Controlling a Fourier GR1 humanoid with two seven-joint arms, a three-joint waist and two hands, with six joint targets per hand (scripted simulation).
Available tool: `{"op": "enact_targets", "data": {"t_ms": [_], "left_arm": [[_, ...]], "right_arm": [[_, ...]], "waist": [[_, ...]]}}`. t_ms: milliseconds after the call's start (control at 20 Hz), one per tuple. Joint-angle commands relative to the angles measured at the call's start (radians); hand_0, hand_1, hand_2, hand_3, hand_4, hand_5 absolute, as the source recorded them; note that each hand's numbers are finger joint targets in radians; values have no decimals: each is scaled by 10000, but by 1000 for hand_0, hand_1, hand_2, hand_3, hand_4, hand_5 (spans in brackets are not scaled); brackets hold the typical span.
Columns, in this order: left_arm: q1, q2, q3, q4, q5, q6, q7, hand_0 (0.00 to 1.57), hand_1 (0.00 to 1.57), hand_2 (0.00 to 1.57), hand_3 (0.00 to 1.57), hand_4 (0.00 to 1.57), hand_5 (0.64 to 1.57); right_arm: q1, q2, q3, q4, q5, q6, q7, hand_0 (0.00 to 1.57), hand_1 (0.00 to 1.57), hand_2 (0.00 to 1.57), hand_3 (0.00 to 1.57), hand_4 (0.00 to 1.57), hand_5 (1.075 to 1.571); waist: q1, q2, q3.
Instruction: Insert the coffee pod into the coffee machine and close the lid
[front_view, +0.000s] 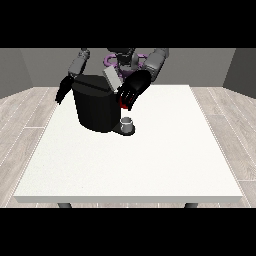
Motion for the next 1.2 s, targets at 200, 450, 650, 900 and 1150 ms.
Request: {"op": "enact_targets", "data": {"t_ms": [200,450,650,900,1150], "left_arm": [[428,-240,-122,46,-214,307,-104,0,0,481,381,0,1571],[603,-644,-111,333,-183,-40,389,0,0,221,146,0,1571],[1271,-800,11,265,215,-754,194,0,0,0,52,0,1571],[2962,-1998,240,61,815,-310,59,0,0,282,0,0,1571],[4025,-4103,2178,0,3500,-399,-336,0,0,0,0,418,1571]], "right_arm": [[601,252,-76,398,-204,3,-488,0,0,0,0,90,1571],[319,36,-177,383,-170,63,367,0,0,0,0,0,1571],[1315,-116,-369,831,-438,417,-29,0,0,0,0,0,1571],[2510,388,-226,969,-293,-32,-108,0,0,0,0,0,1571],[3212,31,-641,1359,-443,42,-685,0,0,0,0,0,1571]], "waist": [[252,-267,-17],[472,-1120,-20],[1106,-2243,-20],[1867,-3612,-29],[2843,-4820,-42]]}}
